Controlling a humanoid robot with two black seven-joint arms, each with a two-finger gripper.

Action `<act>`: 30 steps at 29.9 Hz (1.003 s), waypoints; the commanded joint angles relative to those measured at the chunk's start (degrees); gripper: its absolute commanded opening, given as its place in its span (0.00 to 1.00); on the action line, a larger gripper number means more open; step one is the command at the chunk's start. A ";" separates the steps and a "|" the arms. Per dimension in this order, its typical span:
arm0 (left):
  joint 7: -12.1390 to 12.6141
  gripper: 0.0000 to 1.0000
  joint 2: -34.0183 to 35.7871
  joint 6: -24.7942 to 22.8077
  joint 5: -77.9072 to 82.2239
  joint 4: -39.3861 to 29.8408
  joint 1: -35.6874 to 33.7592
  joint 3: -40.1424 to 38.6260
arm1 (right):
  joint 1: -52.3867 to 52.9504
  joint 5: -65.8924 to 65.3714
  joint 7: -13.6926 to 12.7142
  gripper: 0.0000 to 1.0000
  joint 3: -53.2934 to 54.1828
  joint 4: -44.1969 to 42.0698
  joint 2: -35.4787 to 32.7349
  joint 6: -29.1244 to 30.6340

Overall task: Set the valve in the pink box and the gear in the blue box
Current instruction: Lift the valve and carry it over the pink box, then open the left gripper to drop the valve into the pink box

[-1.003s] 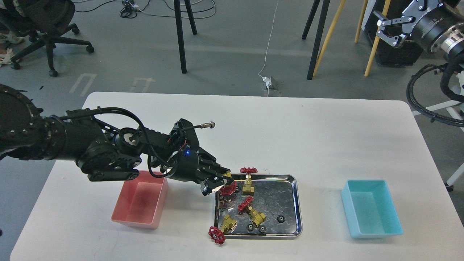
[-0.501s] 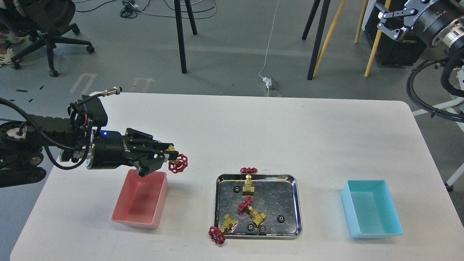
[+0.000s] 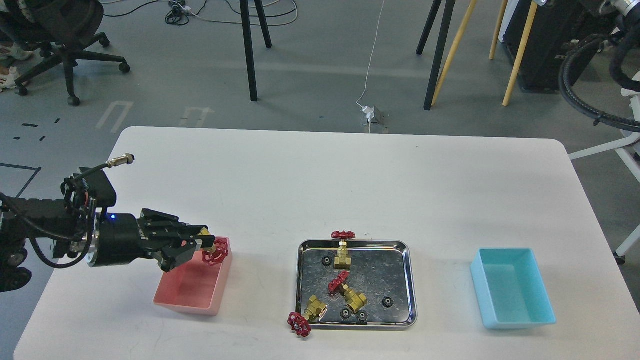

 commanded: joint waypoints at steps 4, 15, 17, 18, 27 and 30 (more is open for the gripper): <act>0.00 0.16 -0.24 0.61 0.91 2.54 3.65 -0.58 | 0.51 0.17 0.00 1.00 0.19 0.12 0.00 0.00; 0.00 0.18 -1.99 0.61 1.70 8.70 7.78 -1.81 | -0.19 0.35 0.00 1.00 0.10 0.74 -0.26 0.00; 0.00 0.18 -3.40 0.61 1.70 10.88 9.27 -2.33 | -0.28 0.35 0.00 1.00 0.02 0.82 -0.35 0.00; 0.00 0.18 -4.01 0.61 1.70 11.94 9.98 -2.60 | -0.37 0.35 0.00 1.00 0.10 0.82 -0.35 0.00; 0.00 0.19 -4.90 0.70 2.40 12.65 13.41 -6.11 | -0.81 0.44 0.00 1.00 0.02 0.91 -0.88 0.00; 0.00 0.22 -4.90 0.70 2.49 12.66 13.32 -6.11 | -1.51 0.52 0.00 1.00 0.19 1.18 -0.88 0.00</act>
